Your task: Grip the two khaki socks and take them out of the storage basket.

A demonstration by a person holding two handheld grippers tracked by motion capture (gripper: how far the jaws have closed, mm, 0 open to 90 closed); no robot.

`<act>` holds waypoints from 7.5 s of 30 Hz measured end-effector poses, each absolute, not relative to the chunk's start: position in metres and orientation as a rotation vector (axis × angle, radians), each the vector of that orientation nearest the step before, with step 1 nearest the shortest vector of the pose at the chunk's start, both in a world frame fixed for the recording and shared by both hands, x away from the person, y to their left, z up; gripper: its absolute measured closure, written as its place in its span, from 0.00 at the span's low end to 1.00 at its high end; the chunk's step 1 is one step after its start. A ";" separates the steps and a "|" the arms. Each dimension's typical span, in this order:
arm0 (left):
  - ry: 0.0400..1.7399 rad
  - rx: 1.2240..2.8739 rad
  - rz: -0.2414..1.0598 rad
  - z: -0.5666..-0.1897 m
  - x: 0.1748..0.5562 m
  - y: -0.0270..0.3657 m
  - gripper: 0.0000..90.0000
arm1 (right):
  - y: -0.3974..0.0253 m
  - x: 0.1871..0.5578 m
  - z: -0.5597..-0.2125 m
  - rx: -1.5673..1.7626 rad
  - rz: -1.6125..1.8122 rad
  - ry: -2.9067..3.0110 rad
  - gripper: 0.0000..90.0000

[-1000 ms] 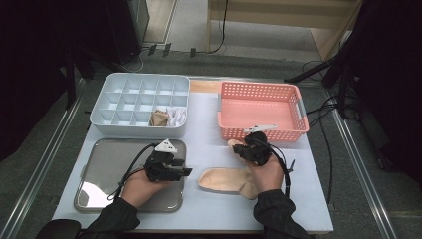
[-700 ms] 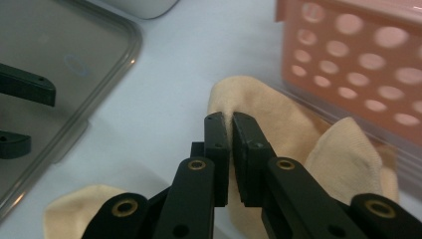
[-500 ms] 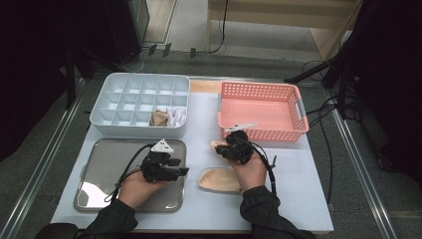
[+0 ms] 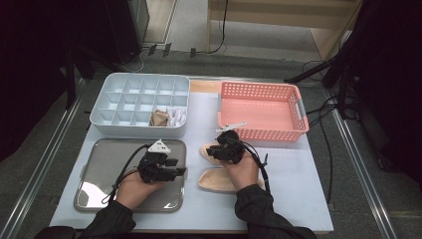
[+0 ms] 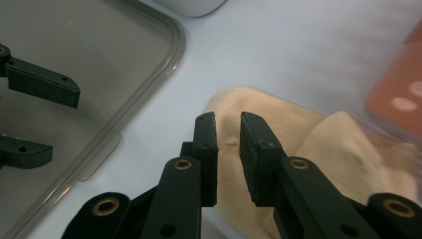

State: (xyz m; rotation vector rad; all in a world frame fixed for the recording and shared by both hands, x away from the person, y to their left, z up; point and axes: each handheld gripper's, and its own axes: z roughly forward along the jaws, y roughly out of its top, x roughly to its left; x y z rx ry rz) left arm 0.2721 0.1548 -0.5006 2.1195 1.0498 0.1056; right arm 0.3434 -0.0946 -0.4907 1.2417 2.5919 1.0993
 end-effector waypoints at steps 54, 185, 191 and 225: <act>0.994 2.127 0.087 -0.499 0.287 0.142 0.57 | -0.195 0.329 -0.478 1.505 1.064 2.335 0.95; 0.808 2.172 0.110 -0.484 0.339 0.077 0.99 | -0.225 0.325 -0.477 1.278 1.100 2.367 0.98; 0.803 2.180 0.136 -0.485 0.336 0.079 0.99 | -0.225 0.314 -0.476 1.270 1.121 2.377 0.98; 0.755 2.156 0.110 -0.486 0.301 0.087 0.98 | -0.223 0.277 -0.485 1.282 1.104 2.469 0.98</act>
